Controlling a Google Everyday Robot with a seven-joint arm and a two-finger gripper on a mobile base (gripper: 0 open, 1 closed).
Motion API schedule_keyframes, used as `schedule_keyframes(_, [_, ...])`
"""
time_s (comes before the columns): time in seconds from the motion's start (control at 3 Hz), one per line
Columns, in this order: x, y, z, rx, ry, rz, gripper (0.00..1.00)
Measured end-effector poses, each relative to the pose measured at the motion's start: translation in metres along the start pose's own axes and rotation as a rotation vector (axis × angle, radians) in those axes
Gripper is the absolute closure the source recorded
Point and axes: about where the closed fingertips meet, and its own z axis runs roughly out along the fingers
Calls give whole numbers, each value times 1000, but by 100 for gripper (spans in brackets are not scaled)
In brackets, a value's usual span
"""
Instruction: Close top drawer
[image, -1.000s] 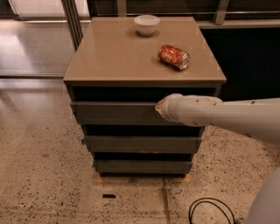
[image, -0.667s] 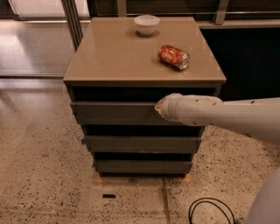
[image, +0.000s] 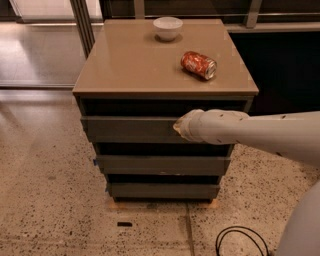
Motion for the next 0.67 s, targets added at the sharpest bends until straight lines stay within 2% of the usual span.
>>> schedule_keyframes(0.33, [4, -7, 6, 24, 5, -5, 100])
schedule_keyframes(0.67, [4, -7, 6, 24, 5, -5, 100])
